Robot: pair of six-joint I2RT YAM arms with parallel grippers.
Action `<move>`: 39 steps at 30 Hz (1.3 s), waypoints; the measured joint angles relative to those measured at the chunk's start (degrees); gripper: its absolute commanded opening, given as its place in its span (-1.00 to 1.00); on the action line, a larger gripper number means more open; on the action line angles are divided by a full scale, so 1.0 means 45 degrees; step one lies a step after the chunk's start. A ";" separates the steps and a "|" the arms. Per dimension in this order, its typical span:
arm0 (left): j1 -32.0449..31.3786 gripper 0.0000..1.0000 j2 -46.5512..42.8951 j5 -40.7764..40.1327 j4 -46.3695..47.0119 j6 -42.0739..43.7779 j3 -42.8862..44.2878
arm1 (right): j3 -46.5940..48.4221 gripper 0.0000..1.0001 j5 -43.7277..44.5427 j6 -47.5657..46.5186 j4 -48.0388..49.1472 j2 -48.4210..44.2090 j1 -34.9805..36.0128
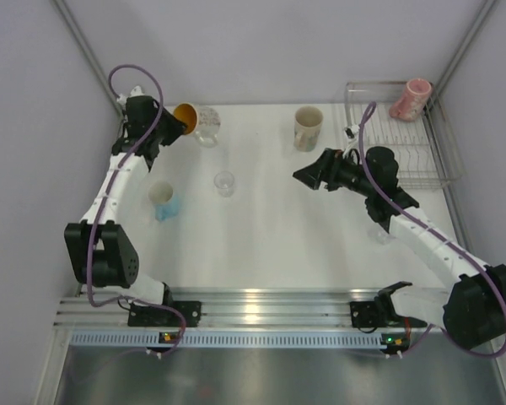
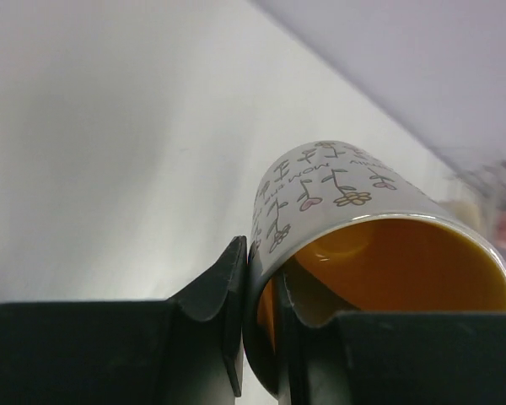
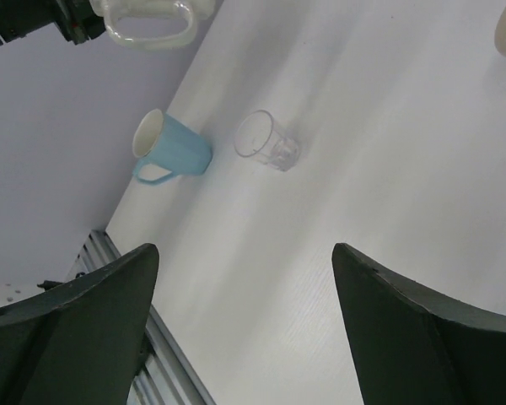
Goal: Load the cups into the dish rack
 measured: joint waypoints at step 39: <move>-0.3803 -1.00 -0.3837 0.9505 1.9084 -0.7237 -0.8786 | 0.0335 0.55 -0.0374 0.3672 0.8388 0.1627 0.4867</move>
